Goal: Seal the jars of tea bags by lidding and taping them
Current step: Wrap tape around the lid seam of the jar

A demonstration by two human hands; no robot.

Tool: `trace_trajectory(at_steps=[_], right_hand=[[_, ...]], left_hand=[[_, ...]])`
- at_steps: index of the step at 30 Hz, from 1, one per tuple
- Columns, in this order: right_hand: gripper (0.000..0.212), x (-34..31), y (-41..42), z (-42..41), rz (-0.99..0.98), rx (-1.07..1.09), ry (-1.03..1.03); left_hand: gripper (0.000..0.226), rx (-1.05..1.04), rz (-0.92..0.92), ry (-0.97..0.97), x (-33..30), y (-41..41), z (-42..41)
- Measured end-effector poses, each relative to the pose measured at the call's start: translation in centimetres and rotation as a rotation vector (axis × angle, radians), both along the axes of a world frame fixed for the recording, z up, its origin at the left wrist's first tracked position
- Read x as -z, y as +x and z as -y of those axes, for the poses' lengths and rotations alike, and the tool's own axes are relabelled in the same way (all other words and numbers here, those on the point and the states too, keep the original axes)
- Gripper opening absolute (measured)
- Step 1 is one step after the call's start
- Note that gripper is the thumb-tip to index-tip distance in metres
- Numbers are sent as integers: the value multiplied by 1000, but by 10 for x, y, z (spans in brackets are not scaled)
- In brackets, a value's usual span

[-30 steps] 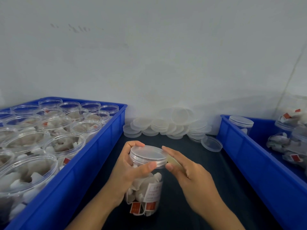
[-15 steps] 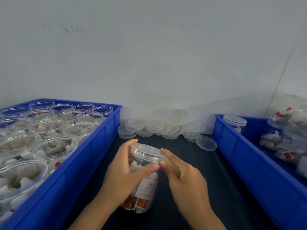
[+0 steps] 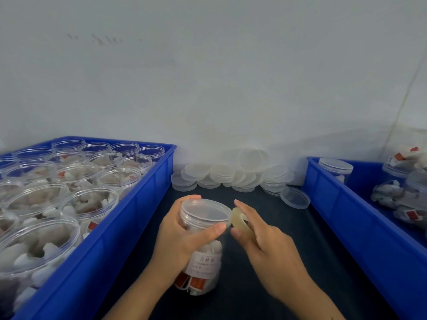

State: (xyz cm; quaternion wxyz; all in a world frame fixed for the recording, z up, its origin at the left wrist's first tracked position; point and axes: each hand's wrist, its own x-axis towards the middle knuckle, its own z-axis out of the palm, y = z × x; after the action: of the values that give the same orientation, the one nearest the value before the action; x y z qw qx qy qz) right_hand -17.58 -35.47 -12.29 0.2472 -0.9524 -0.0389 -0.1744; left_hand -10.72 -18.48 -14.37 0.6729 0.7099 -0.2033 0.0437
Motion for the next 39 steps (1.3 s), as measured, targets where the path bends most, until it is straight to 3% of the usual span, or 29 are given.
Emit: trace_trajectory(at_steps=[10, 16, 22, 25, 30, 39], right_hand=[[48, 0, 1, 7, 26, -77, 39], [47, 7, 2, 1, 19, -145, 272], [38, 14, 1, -5, 122, -34, 305], [44, 14, -1, -12, 131, -16, 296], [43, 13, -3, -16, 124, -51, 278], [64, -5, -8, -10, 39, -87, 105]], left_hand=[[79, 245, 1, -37, 4, 10, -7], [82, 288, -33, -60, 3, 8, -6], [111, -36, 145, 212, -13, 1, -5], [121, -182, 165, 296, -15, -8, 5], [110, -248, 41, 72, -7, -10, 18], [85, -44, -139, -84, -7, 9, -4]])
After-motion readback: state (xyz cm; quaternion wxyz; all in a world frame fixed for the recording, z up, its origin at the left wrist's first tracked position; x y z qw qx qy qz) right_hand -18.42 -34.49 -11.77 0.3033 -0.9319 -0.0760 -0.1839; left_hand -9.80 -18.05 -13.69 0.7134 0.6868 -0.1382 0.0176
